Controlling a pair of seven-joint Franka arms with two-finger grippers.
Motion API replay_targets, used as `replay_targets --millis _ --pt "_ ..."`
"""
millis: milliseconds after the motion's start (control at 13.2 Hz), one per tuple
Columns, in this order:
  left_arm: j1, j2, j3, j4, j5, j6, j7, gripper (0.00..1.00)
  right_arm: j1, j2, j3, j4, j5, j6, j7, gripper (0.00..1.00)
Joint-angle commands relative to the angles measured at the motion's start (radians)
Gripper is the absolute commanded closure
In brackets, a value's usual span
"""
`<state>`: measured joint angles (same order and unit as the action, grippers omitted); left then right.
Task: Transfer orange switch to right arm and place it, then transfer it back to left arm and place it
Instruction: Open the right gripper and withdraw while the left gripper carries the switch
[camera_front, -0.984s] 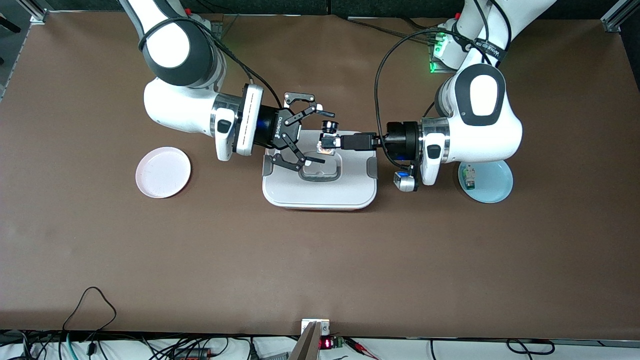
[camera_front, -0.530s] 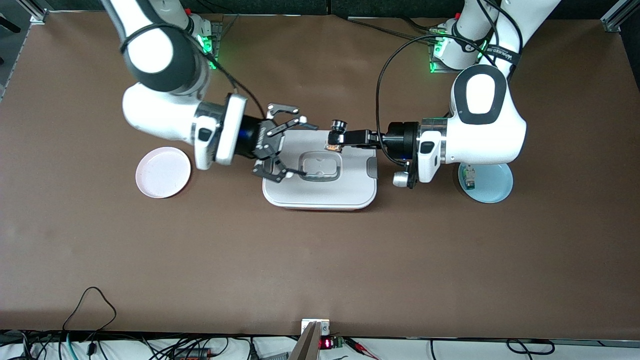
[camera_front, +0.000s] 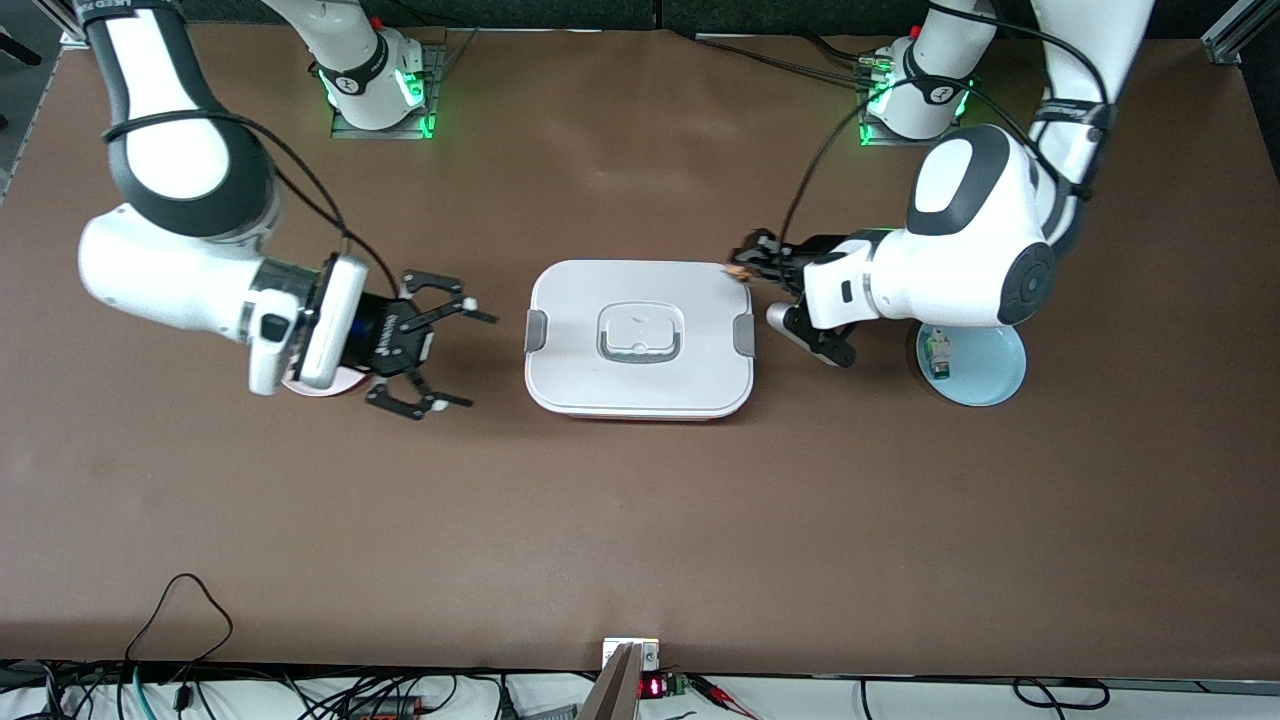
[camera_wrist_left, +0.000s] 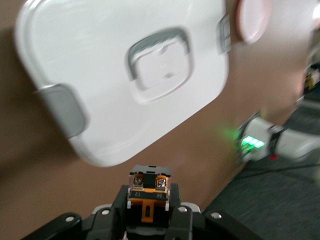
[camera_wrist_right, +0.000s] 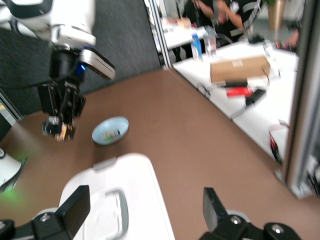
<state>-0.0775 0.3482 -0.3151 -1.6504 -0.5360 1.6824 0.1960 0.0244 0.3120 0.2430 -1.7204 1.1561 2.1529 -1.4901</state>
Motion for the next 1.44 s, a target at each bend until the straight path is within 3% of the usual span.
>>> replay_targets --millis 0,227,378,681,1059,1211,1362 --pt "0.036 -0.029 -0.002 0.003 0.193 -0.117 0.168 0.97 -0.069 -0.07 0.013 -0.053 -0.151 -0.054 0.227 0.0" --pt "0.038 -0.04 -0.006 -0.003 0.402 -0.171 0.365 0.98 -0.128 -0.088 0.012 -0.051 -0.359 -0.137 0.448 0.0" --pt "0.039 -0.038 -0.006 -0.02 0.494 -0.179 0.469 0.98 -0.152 -0.103 0.012 -0.053 -0.429 -0.154 0.604 0.0" --pt "0.109 -0.038 -0.006 -0.075 0.609 -0.153 0.67 0.98 -0.132 -0.122 0.015 -0.051 -0.585 -0.153 1.207 0.0" --pt "0.315 -0.026 -0.004 -0.23 0.623 0.092 1.034 1.0 -0.155 -0.148 0.012 -0.042 -0.885 -0.252 1.402 0.0" --pt "0.372 -0.009 -0.004 -0.29 0.657 0.205 1.117 1.0 -0.152 -0.152 0.012 0.011 -1.002 -0.335 1.52 0.0" --pt "0.422 0.027 -0.004 -0.319 0.659 0.302 1.181 1.0 -0.149 -0.154 0.012 0.065 -1.056 -0.424 1.599 0.0"
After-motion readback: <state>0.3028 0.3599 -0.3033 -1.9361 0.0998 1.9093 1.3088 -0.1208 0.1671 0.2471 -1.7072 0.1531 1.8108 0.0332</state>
